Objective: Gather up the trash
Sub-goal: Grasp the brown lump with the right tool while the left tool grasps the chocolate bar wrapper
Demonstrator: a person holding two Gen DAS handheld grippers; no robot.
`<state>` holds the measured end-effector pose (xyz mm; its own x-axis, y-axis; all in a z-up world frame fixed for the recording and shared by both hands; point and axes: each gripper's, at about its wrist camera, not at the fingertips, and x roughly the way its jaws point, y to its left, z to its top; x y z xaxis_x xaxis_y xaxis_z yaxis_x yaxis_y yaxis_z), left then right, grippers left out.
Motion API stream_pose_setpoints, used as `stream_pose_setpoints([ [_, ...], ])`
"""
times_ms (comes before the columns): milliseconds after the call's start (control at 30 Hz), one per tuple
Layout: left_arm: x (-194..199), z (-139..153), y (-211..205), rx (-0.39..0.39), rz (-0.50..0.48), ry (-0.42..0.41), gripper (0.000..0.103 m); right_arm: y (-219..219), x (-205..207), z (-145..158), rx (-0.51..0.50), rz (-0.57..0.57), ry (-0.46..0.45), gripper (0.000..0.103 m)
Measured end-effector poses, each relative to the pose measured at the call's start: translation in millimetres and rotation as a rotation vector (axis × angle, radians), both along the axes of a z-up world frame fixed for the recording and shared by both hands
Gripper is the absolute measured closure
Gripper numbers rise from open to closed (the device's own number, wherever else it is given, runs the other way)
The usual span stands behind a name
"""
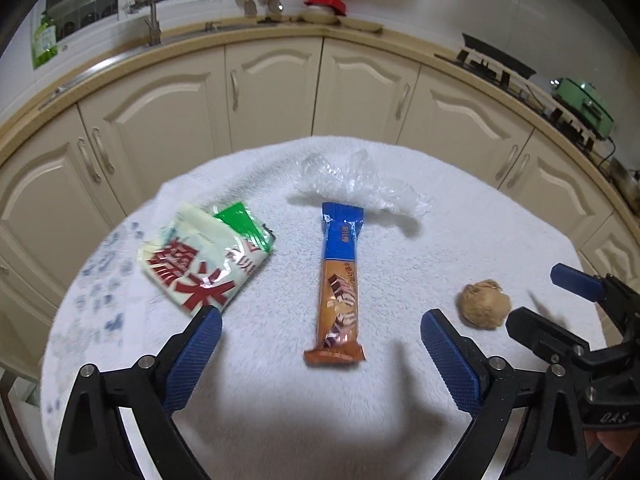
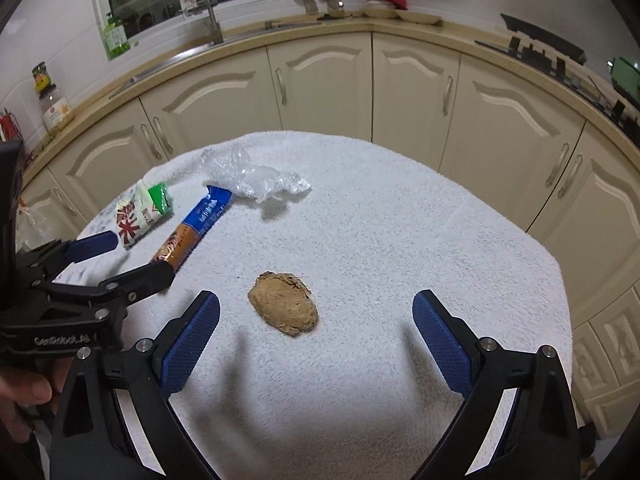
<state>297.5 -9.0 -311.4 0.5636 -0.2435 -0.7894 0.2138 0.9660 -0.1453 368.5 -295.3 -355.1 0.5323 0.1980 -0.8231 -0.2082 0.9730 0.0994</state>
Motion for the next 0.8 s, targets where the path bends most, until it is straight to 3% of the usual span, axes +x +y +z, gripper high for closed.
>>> stream_pose_setpoints([
  [133,29.9,-12.2,-5.8,-0.015,-0.011,0.036,0.024,0.9,7.9,-9.9,0.001,0.020,0.019,0.011],
  [300,49.4,-18.8,-21.3,0.046,-0.021,-0.006,0.032,11.3,12.8,-21.7,-0.014,0.063,0.037,0.026],
  [367,57.2,-21.1,-27.8,0.073,-0.027,-0.023,0.040,16.3,13.8,-26.4,-0.017,0.079,0.042,0.039],
  [400,60.9,-22.5,-31.1,0.088,-0.029,-0.037,0.045,19.7,13.4,-28.3,-0.032,0.085,0.034,0.041],
  [467,65.6,-23.6,-35.2,0.079,-0.038,-0.047,0.059,26.9,10.9,-28.6,-0.049,0.112,0.016,0.056],
  [533,70.1,-23.9,-37.9,0.072,-0.046,-0.044,0.084,32.5,6.9,-28.2,-0.061,0.133,0.007,0.063],
  [800,46.5,-30.2,-34.4,0.014,-0.035,-0.027,0.088,13.0,-7.7,-23.3,0.011,0.087,0.022,0.064],
])
